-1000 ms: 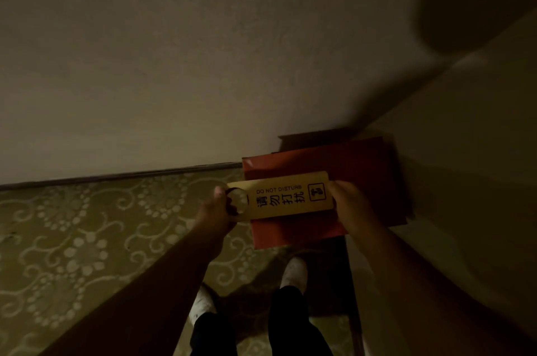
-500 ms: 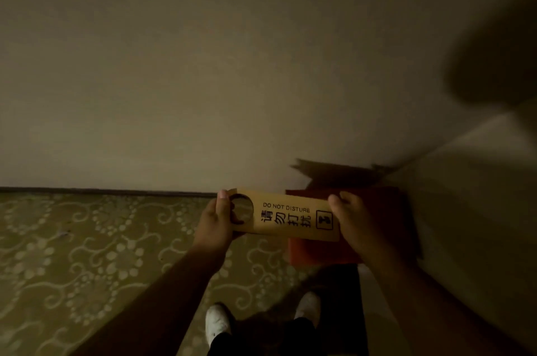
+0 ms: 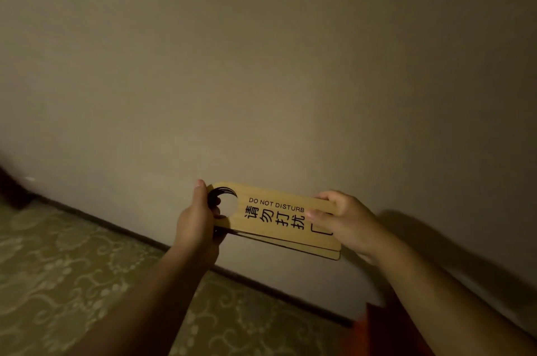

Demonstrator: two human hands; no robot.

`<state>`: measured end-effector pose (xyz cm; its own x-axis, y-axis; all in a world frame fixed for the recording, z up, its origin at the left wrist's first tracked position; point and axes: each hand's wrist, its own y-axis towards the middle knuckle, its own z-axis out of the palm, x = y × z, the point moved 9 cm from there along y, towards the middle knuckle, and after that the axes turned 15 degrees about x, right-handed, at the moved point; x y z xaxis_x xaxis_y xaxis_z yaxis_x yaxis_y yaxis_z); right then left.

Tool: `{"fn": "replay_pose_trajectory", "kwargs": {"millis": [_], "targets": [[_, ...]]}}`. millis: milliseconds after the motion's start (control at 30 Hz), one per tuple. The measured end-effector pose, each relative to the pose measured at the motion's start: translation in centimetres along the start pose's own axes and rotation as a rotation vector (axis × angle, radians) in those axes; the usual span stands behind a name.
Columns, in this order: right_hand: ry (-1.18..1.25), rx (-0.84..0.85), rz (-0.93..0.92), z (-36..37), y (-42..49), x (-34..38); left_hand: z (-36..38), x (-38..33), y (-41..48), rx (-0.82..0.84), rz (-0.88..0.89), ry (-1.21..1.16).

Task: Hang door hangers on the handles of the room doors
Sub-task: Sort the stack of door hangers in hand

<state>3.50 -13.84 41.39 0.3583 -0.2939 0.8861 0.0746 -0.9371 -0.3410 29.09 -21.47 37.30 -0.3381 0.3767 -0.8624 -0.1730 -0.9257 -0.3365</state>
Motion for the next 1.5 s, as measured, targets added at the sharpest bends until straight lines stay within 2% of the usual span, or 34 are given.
{"fn": "replay_pose_trajectory", "kwargs": {"millis": [200, 300, 400, 533, 633, 733, 900, 1100, 1167, 1267, 1400, 1500], "targets": [[0.142, 0.205, -0.159, 7.9, 1.7, 9.9, -7.6, -7.5, -7.0, -0.034, 0.251, -0.325], [0.255, 0.424, -0.159, 13.6, 0.9, 12.9, -9.6, -9.5, -12.2, 0.062, 0.427, -0.439], [0.307, 0.656, -0.083, 19.8, -0.8, 14.0, -11.3, -11.6, -18.3, 0.085, 0.617, -0.403], [0.336, 0.938, -0.035, 28.2, -4.3, 14.9, -15.7, -12.3, -26.8, -0.158, 0.782, -0.322], [0.086, 1.094, -0.123, 34.0, -8.2, 16.0, -19.5, -10.6, -34.3, -0.445, 0.817, -0.322], [-0.247, 1.256, -0.327, 40.0, -13.2, 17.7, -22.9, -8.0, -43.0, -0.740, 0.886, -0.410], [-0.689, 1.549, -0.677, 48.2, -23.9, 20.5, -26.0, -4.4, -56.4, -1.025, 0.969, -0.488], [-0.962, 1.740, -0.761, 57.4, -35.6, 20.3, -29.0, -1.1, -69.1, -1.113, 1.036, -0.457], [-1.040, 1.750, -0.844, 60.5, -39.6, 20.0, -30.1, 0.1, -73.8, -1.122, 1.065, -0.398], [-1.063, 1.803, -0.912, 65.2, -45.9, 19.1, -31.7, 1.9, -81.8, -1.150, 1.110, -0.241], [-1.062, 1.871, -1.001, 71.5, -54.2, 18.0, -34.4, 3.8, -91.4, -1.116, 1.230, -0.212], [-1.032, 1.906, -1.063, 76.2, -59.7, 17.7, -36.1, 5.3, -98.2, -1.257, 1.333, -0.306]]}}
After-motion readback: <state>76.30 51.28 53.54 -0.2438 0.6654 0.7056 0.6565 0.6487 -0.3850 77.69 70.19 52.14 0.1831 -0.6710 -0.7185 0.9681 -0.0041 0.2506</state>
